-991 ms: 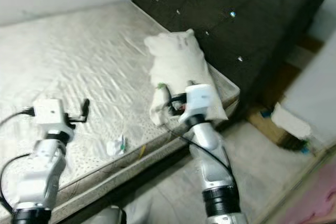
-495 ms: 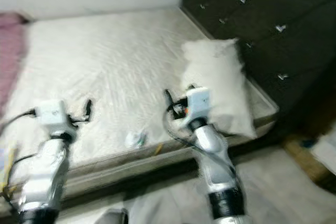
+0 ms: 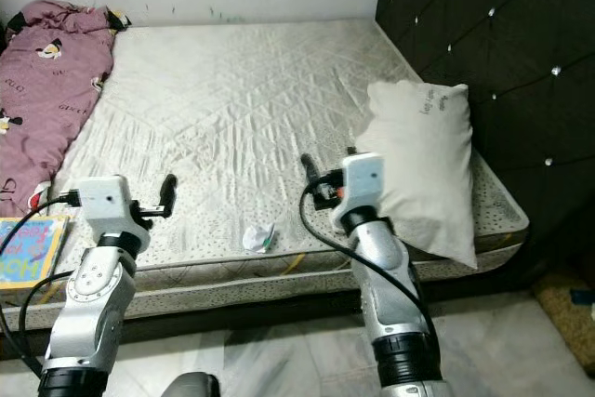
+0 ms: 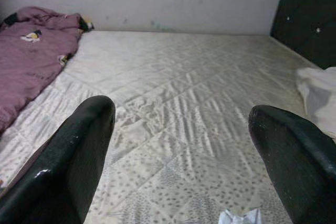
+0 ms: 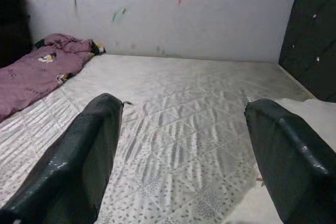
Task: Clean up the room
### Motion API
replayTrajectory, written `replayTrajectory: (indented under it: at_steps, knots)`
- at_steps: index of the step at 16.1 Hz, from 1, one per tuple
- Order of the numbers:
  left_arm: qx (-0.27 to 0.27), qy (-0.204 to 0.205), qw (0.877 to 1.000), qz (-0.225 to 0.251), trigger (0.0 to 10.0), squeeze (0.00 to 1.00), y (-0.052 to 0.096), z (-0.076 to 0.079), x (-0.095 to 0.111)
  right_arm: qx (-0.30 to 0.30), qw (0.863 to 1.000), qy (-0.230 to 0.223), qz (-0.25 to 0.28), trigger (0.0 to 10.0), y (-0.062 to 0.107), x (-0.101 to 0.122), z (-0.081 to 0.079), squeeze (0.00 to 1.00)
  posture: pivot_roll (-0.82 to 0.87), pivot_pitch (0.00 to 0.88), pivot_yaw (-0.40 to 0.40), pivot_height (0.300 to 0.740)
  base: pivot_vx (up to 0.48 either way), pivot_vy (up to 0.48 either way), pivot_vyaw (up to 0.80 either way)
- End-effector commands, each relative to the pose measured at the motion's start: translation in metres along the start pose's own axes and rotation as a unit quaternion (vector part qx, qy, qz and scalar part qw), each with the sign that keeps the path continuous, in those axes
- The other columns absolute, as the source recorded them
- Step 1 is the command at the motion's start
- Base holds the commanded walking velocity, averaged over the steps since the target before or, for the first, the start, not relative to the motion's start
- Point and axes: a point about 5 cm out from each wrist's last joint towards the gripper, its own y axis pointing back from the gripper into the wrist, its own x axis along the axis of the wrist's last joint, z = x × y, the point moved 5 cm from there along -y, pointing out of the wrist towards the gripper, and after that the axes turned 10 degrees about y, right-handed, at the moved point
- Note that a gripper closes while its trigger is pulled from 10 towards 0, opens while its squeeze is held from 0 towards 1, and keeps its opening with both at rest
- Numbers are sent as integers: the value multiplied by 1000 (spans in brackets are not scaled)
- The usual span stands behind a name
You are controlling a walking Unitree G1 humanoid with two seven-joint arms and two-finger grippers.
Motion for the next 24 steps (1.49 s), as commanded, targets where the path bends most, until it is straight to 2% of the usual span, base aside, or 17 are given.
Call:
replayTrajectory:
  at_steps: [1,5,6,9,11,15,18,24]
  knots:
    - [2,-3,1000,4,10000,0,-2,-4,4,4,1000,2,2,10000,-1,3,-4,0,44,7,-63,740,0,0,0]
    - [0,14,1000,-1,10000,0,-1,-2,2,23,999,36,-3,10000,-2,-1,-9,0,46,13,-75,740,0,0,0]
    - [5,16,1000,-4,10000,0,1,-5,1,4,998,56,-14,10000,-1,-6,-2,0,46,17,-76,740,0,0,0]
    - [7,25,1000,-13,10000,0,2,-6,-1,5,999,29,-23,10000,-1,-7,-1,0,45,24,-75,740,0,0,0]
    - [-5,16,1000,-8,10000,0,1,-3,1,11,999,42,-13,10000,-2,-4,-4,0,45,22,-73,740,0,0,0]
    - [-29,23,999,-5,10000,0,1,3,3,11,999,42,-10,10000,-2,-2,-4,0,42,22,-72,740,129,0,769]
    - [-31,22,999,-6,10000,0,1,4,3,7,1000,29,-10,10000,-2,-2,-2,0,40,22,-73,740,263,0,0]
    - [-34,23,999,-6,10000,0,-1,5,3,-12,999,47,-19,10000,-4,-6,4,0,42,14,-77,740,267,0,0]
